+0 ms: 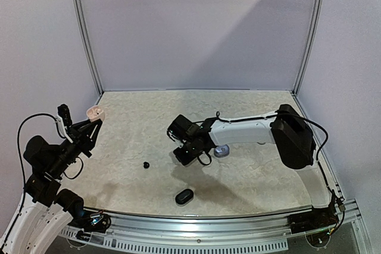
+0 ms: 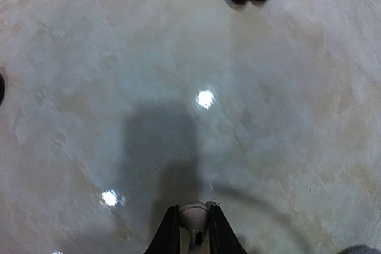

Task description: Insert the wireless bluetooth earbuds into the charging case

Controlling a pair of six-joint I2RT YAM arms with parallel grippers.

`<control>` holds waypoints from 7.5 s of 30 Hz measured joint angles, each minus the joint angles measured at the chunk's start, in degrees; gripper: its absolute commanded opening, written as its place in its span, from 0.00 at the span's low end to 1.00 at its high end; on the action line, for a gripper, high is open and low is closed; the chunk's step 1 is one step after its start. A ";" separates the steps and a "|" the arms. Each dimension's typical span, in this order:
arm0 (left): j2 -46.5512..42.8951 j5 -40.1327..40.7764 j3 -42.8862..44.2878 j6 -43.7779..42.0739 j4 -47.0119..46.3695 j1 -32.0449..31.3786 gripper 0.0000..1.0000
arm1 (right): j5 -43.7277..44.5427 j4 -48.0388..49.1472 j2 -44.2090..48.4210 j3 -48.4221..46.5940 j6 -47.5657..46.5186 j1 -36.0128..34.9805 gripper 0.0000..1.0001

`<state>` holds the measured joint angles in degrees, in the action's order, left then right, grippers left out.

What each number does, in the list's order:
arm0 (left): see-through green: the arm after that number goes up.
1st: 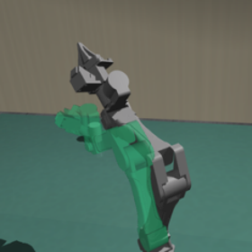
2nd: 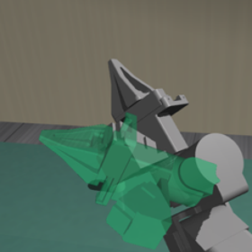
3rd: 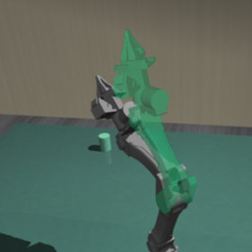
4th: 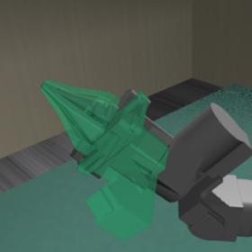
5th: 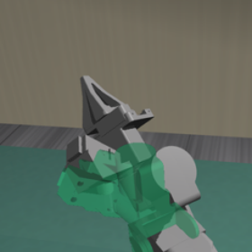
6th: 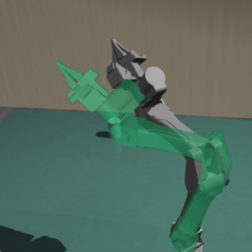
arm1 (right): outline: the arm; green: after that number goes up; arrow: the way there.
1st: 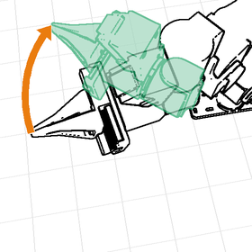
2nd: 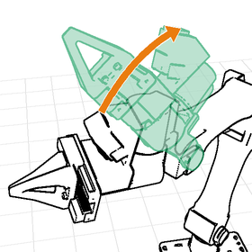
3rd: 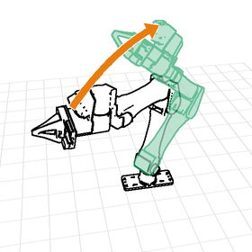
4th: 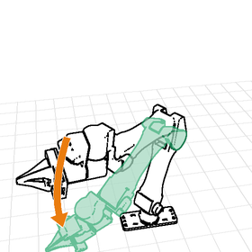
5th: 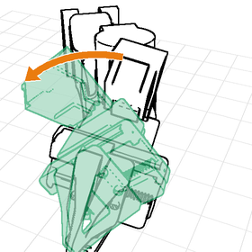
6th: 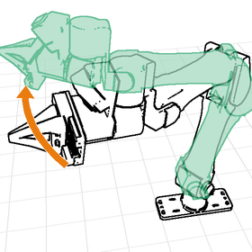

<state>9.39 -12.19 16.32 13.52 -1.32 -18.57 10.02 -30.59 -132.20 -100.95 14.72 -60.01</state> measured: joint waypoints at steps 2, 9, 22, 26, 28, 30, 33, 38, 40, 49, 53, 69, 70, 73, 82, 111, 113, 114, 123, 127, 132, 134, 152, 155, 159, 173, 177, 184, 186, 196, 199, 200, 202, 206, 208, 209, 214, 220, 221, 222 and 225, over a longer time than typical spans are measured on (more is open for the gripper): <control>-0.04 -0.07 0.00 0.02 -0.02 0.00 0.00 | 0.92 -1.25 2.71 3.80 2.71 0.00 0.13; -0.04 -0.31 -0.09 0.02 -0.02 0.00 0.00 | 1.84 -4.94 8.00 10.80 11.13 0.00 0.15; -0.04 -0.44 -0.31 0.02 -0.02 0.00 0.00 | -0.39 -12.72 8.35 8.46 15.56 0.09 0.43; -0.07 -0.46 -0.31 0.00 -0.02 0.00 0.00 | -2.21 -17.64 6.95 2.19 13.99 0.68 0.50; -0.11 -0.46 -0.31 0.00 -0.02 0.00 0.00 | -3.45 -20.26 6.05 -1.86 12.85 1.20 0.51; -0.15 -0.48 -0.31 0.00 -0.02 0.00 0.00 | -4.87 -22.82 5.14 -5.44 11.85 1.99 0.52; -0.17 -0.52 -0.31 0.00 -0.02 0.00 0.00 | -6.73 -27.67 2.69 -11.80 10.40 3.26 0.51; -0.50 -0.68 -0.31 0.00 -0.04 0.00 0.00 | -7.76 -33.94 -1.92 -19.06 8.46 4.04 0.48; -0.50 -0.74 -0.31 0.00 -0.04 0.00 0.00 | -7.63 -35.93 -3.61 -20.39 8.09 4.07 0.47; -0.66 -0.87 -0.31 0.00 -0.02 0.00 0.00 | -8.20 -39.67 -8.76 -22.25 6.75 4.09 0.43; -0.92 -0.92 -0.33 0.00 -0.02 0.00 0.00 | -8.44 -40.13 -8.94 -22.32 6.45 4.09 0.35; -1.05 -1.05 -0.33 0.00 -0.04 0.00 0.00 | -8.85 -40.22 -8.98 -22.43 6.25 4.15 0.12; -1.05 -1.09 -0.33 0.00 -0.04 0.00 0.00 | -8.87 -40.22 -8.96 -22.43 6.23 4.15 0.11; -1.05 -1.14 -0.33 0.00 -0.04 0.00 0.00 | -8.83 -40.22 -8.96 -22.43 6.23 4.15 0.10; -1.01 -3.82 -0.33 -0.15 -0.11 0.00 0.00 | -5.70 -34.73 -3.21 -22.56 4.94 3.65 0.06; -1.25 -28.59 -1.79 -6.34 -3.78 -0.81 0.00 | -16.52 13.49 9.81 -25.51 -31.61 -16.48 0.00; -1.25 -29.29 -1.88 -6.43 -3.82 -0.81 0.00 | -17.14 13.49 9.81 -25.83 -32.02 -16.55 0.00; -1.25 -29.46 -1.90 -6.43 -3.85 -0.81 0.00 | -17.46 13.49 9.81 -25.86 -32.15 -16.55 0.00; -1.29 -29.66 -1.90 -6.43 -3.93 -0.81 0.00 | -17.46 12.22 9.77 -25.94 -33.09 -16.55 0.00; -1.38 -29.62 -1.90 -6.43 -3.96 -0.81 0.00 | -16.52 11.15 9.55 -25.97 -33.73 -16.55 0.00; -1.70 -29.64 -2.08 -6.43 -3.80 -0.81 0.00 | -15.30 10.67 9.11 -25.97 -34.64 -16.55 0.00; -1.70 -29.64 -2.10 -6.43 -3.89 -0.81 0.00 | -14.80 10.58 9.11 -25.97 -34.93 -16.55 0.00; -1.84 -29.33 -2.21 -6.38 -3.56 -0.81 0.00 | -13.40 9.60 8.15 -26.29 -37.66 -16.55 0.26; -1.84 -29.09 -2.25 -6.38 -3.67 -0.79 0.00 | -13.38 8.92 7.69 -26.29 -37.88 -16.57 0.33; -1.81 -28.70 -2.25 -6.21 -3.45 -0.76 0.00 | -13.38 8.72 7.52 -26.29 -37.99 -16.61 0.39; -1.84 -28.33 -2.25 -6.16 -3.96 -0.76 0.00 | -17.68 9.79 10.12 -25.97 -35.17 -16.74 0.41; -1.84 -28.37 -2.25 -6.16 -3.96 -0.79 0.00 | -18.56 13.25 13.94 -25.42 -30.62 -15.85 0.29; -1.84 -29.29 -2.25 -6.14 -3.96 -0.79 0.00 | -13.70 14.29 13.99 -29.00 -21.24 -11.47 0.07; -1.84 -29.68 -2.25 -6.14 -3.96 -0.79 0.00 | -13.35 13.53 12.48 -30.45 -19.96 -10.45 0.03; -1.84 -30.93 -2.25 -5.99 -3.98 -0.79 0.00 | -22.75 4.07 4.02 -34.80 -21.00 -9.75 0.01; -1.84 -30.93 -2.25 -5.99 -3.98 -0.79 0.00 | -26.77 1.49 3.34 -34.80 -21.70 -9.84 0.00; -1.84 -31.17 -2.25 -5.99 -3.98 -0.79 0.00 | -28.09 0.94 3.34 -34.80 -22.10 -9.84 0.00; -1.84 -31.36 -2.25 -5.99 -4.09 -0.79 0.00 | -30.58 0.90 3.34 -34.86 -22.60 -9.84 0.00; -1.84 -31.78 -2.25 -5.97 -4.07 -0.79 0.00 | -34.62 0.90 3.61 -34.10 -23.76 -9.70 0.00; -1.84 -32.41 -2.25 -5.99 -3.96 -0.81 0.00 | -35.54 1.88 4.96 -31.52 -24.48 -9.66 0.04; -1.86 -32.63 -2.25 -5.99 -4.00 -0.81 0.00 | -35.69 1.97 5.66 -30.40 -24.83 -9.60 0.06; -1.92 -33.66 -2.25 -5.99 -4.59 -0.92 0.00 | -33.99 2.56 9.77 -25.53 -26.58 -9.33 0.51; -1.95 -31.82 -2.25 -5.88 -4.83 -0.92 0.00 | -32.81 5.18 16.09 -18.80 -28.06 -8.96 0.75; -1.95 -31.56 -2.25 -5.86 -4.83 -0.92 0.00 | -33.16 5.44 16.79 -18.16 -28.39 -8.98 0.78; -1.95 -31.32 -2.25 -5.81 -4.81 -0.92 0.00 | -33.62 5.55 17.14 -17.81 -28.57 -8.98 0.79; -1.95 -30.86 -2.25 -5.77 -4.83 -0.92 0.00 | -35.80 6.08 17.38 -17.64 -30.01 -8.98 0.78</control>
<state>7.44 -43.05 14.06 7.75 -6.15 -19.49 -25.78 -24.51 -114.83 -118.58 -15.29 -68.99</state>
